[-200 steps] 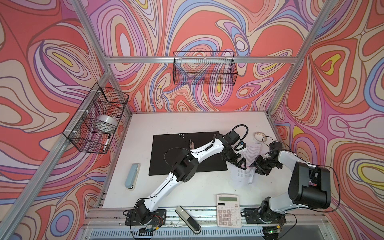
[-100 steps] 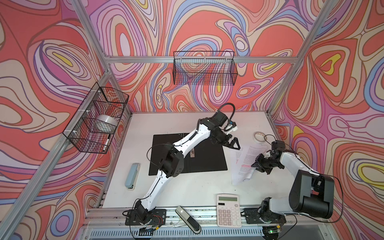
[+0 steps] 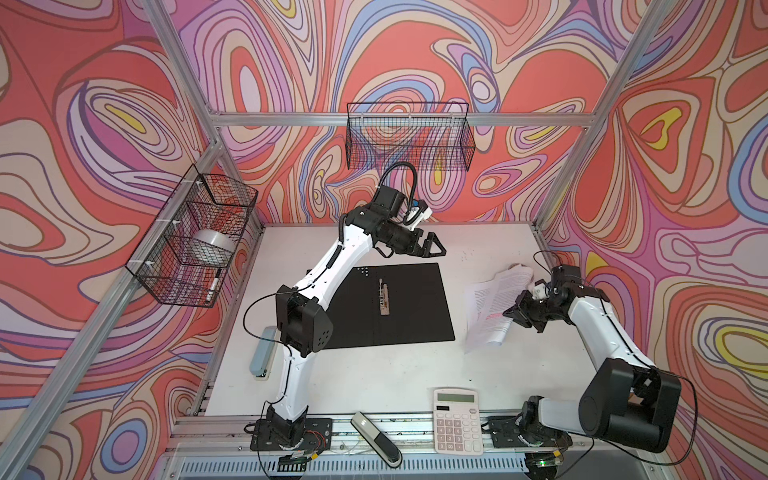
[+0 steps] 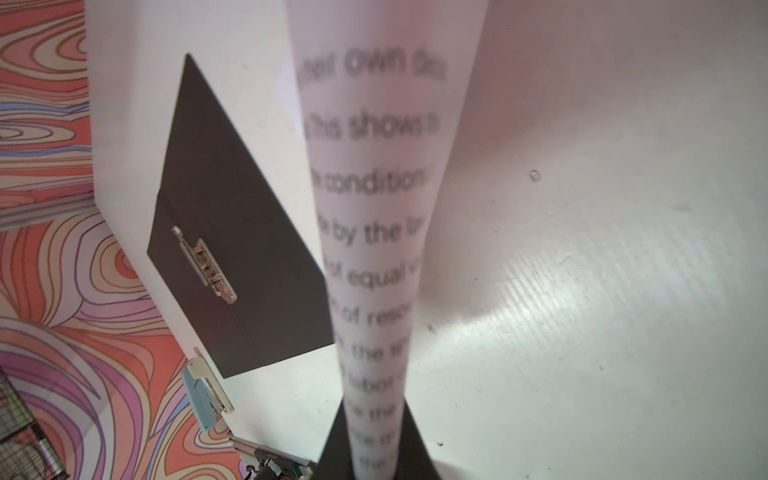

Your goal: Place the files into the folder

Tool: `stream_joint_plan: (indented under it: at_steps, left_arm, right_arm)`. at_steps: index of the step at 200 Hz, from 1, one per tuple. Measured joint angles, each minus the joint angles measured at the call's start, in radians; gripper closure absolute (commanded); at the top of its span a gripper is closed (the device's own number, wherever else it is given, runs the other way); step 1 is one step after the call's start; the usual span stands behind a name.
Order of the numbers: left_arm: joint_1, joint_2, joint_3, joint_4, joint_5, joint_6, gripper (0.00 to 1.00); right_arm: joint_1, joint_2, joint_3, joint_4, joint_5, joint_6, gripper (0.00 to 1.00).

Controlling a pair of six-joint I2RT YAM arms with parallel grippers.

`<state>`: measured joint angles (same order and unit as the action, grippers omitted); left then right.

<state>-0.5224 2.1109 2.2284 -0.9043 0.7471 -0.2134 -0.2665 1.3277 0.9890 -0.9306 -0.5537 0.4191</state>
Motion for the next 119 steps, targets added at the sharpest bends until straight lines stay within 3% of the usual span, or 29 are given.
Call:
stream_joint_plan:
  at_steps: [45,84,119]
  left_arm:
    - [0.045,-0.019,-0.044,-0.011,-0.01,0.0,0.0]
    - [0.09,-0.104,-0.076,-0.012,-0.019,0.0,0.0]
    - [0.154,-0.18,-0.109,-0.005,-0.024,0.0,0.0]
  right_arm:
    - [0.161,0.033,0.158,-0.035,-0.021,0.001,0.88]
    - [0.335,0.123,0.29,-0.019,-0.02,0.039,0.88]
    - [0.424,0.212,0.332,0.035,-0.013,0.068,0.88]
